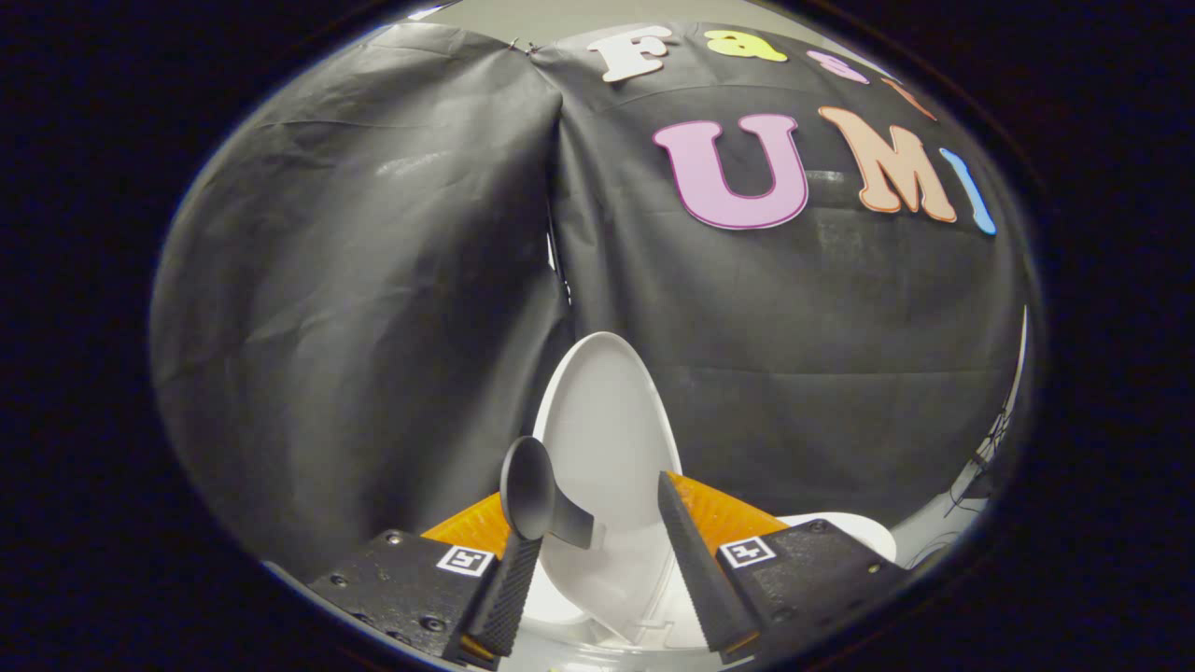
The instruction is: Open the toilet lid.
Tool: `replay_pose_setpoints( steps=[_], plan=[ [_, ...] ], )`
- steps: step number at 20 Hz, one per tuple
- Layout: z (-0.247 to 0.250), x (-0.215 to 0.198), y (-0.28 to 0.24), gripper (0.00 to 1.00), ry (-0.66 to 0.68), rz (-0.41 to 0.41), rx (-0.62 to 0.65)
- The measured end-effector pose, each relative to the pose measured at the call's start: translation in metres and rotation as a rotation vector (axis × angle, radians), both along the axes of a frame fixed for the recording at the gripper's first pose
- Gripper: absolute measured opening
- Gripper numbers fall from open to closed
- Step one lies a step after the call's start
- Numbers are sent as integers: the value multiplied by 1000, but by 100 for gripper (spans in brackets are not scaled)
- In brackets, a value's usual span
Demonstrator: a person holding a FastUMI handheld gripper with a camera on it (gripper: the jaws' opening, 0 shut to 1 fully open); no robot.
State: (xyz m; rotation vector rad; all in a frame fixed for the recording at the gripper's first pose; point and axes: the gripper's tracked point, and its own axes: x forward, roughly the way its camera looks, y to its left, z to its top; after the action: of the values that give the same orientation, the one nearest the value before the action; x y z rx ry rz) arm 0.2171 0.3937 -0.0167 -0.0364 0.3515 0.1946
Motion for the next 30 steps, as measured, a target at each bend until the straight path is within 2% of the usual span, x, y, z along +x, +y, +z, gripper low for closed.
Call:
replay_pose_setpoints(
  steps=[5, 7, 9, 17, 25, 30],
  plan=[
    [3, 0, -2, 84, -23, -8, -5],
    [7, -1, 9, 90, -43, 52, 47],
    [20, -10, 16, 96, -78, 60, 87],
    [59, -27, -3, 97, -189, 54, 83],
    [118, -54, -88, 96, -343, -101, 32],
    [142, -79, -171, 96, -402, -241, -13]
  ],
)
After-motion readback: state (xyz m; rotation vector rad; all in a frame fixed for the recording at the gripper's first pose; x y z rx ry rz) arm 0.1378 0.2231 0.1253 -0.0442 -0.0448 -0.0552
